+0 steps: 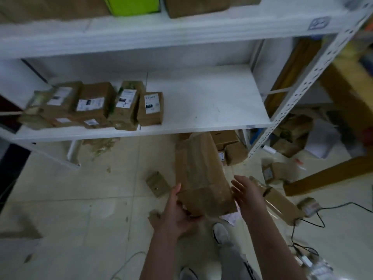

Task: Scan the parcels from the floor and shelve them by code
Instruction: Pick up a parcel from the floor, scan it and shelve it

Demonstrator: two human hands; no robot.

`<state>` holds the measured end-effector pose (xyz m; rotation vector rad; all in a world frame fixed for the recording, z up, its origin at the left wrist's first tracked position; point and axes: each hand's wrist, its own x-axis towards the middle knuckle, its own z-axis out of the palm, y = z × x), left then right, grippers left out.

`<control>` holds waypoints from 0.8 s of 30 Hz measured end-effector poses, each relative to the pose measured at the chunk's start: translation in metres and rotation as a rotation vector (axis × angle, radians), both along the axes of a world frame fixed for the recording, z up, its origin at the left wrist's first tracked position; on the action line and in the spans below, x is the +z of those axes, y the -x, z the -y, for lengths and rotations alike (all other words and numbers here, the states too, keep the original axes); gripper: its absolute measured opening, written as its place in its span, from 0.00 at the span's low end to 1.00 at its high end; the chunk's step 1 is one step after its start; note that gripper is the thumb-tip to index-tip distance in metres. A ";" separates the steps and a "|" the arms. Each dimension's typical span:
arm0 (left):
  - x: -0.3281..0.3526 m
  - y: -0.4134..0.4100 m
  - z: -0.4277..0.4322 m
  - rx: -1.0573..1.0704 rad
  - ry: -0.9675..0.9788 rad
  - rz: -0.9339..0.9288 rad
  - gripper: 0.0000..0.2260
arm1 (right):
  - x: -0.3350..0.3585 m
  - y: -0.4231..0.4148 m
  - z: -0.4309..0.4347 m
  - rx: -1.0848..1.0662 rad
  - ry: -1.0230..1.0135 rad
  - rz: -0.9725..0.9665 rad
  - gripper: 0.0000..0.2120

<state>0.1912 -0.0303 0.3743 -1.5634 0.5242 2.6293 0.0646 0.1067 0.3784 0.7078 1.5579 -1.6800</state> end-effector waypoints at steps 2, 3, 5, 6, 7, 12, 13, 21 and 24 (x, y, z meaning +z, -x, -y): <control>0.037 -0.012 -0.027 0.016 -0.037 -0.088 0.30 | 0.035 -0.015 -0.021 0.035 0.004 -0.008 0.07; 0.054 -0.020 -0.039 0.013 -0.038 -0.109 0.30 | 0.053 -0.021 -0.034 0.050 -0.002 -0.019 0.07; 0.079 -0.030 -0.057 0.008 -0.041 -0.152 0.34 | 0.084 -0.026 -0.055 0.106 0.004 -0.017 0.10; 0.089 -0.035 -0.066 0.006 -0.060 -0.189 0.36 | 0.100 -0.027 -0.068 0.140 0.038 -0.009 0.11; 0.098 -0.039 -0.073 0.002 -0.080 -0.227 0.38 | 0.114 -0.026 -0.079 0.161 0.095 0.003 0.12; 0.127 -0.029 -0.108 -0.046 -0.157 -0.419 0.42 | 0.153 -0.020 -0.132 0.120 0.334 0.001 0.17; 0.133 -0.023 -0.116 -0.082 -0.149 -0.469 0.41 | 0.157 -0.018 -0.142 0.095 0.369 0.003 0.19; 0.176 0.043 -0.192 -0.151 -0.008 -0.416 0.33 | 0.181 0.027 -0.239 0.004 0.614 -0.079 0.35; 0.194 0.068 -0.219 -0.055 0.243 -0.262 0.17 | 0.185 0.047 -0.271 -0.056 0.557 -0.158 0.38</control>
